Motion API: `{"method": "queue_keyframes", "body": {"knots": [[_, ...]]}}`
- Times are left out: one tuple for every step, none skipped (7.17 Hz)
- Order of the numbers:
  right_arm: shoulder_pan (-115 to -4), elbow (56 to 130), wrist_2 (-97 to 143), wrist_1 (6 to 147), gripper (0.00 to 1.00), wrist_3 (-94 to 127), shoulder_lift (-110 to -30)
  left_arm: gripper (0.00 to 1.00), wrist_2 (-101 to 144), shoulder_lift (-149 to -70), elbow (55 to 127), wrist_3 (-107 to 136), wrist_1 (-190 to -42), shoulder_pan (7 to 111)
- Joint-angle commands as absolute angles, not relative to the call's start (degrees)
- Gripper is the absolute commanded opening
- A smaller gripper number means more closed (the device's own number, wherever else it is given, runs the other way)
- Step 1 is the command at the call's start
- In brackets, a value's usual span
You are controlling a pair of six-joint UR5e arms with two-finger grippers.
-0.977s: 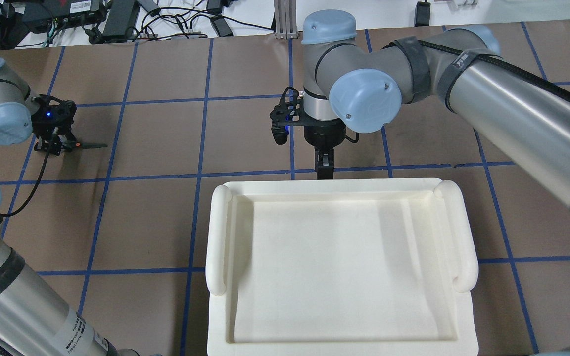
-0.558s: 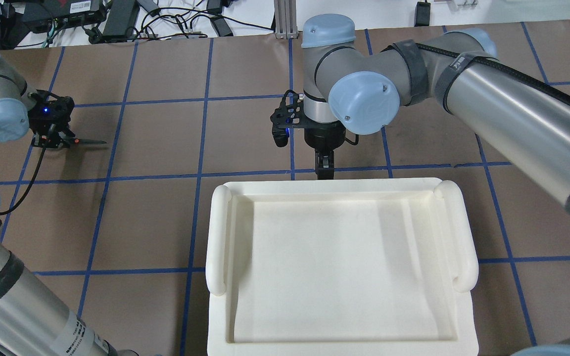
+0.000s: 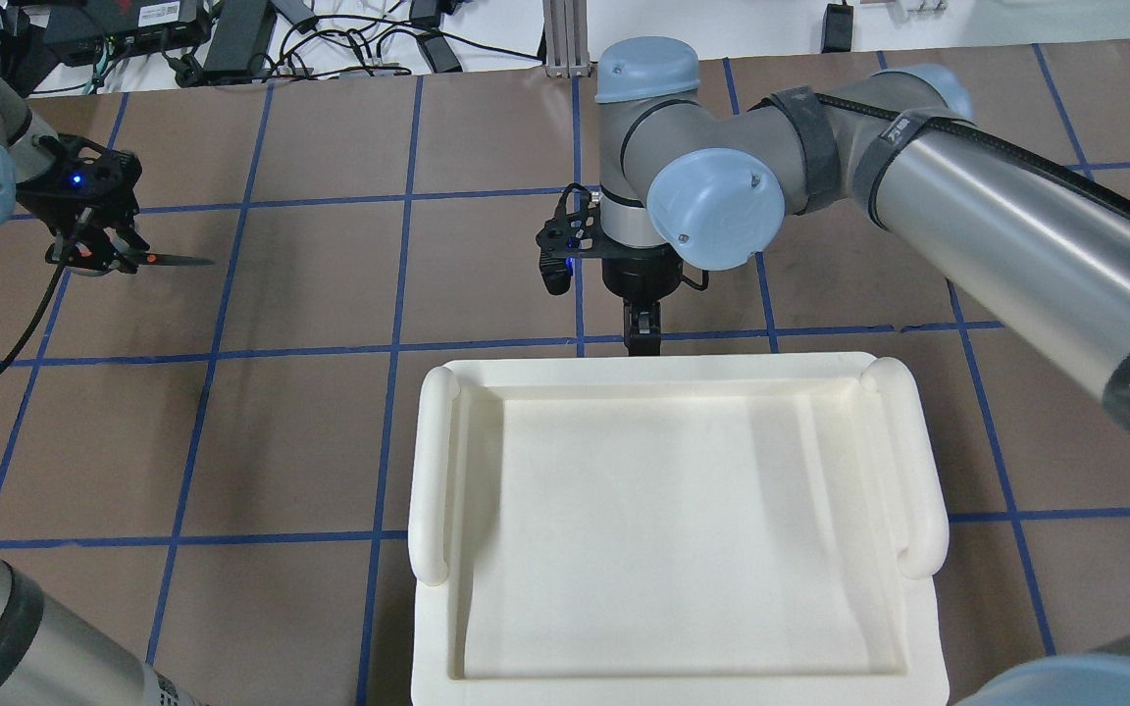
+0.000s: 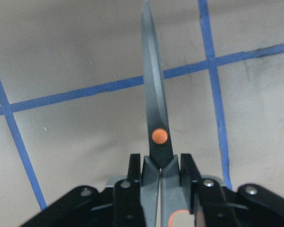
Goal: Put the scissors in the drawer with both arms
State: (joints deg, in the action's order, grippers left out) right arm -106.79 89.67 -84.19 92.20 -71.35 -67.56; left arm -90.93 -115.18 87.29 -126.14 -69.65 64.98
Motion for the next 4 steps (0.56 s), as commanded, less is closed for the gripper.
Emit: {"method": "queue_keyframes", "body": {"knots": [[-106.8,89.7,-84.2,92.3,1.0,-71.3,-67.5,0.0,-90.7,-111.8,86.9,-120.4,-75.6,67.6],[-106.8,89.7,-84.3,92.3,1.0,-71.3,-67.5,0.0,-91.3,-111.0,86.9,-120.3,-76.2,68.5],[-106.8,89.7,-84.3,92.4,1.0,-71.3,-67.4,0.0,-91.3,-111.0,86.9,-120.3,-76.5,68.6],[-106.8,89.7,-84.6,92.4,1.0,-71.4,-67.4,0.0,-91.3,-110.9,86.9,-120.3,-76.6,68.6]]}}
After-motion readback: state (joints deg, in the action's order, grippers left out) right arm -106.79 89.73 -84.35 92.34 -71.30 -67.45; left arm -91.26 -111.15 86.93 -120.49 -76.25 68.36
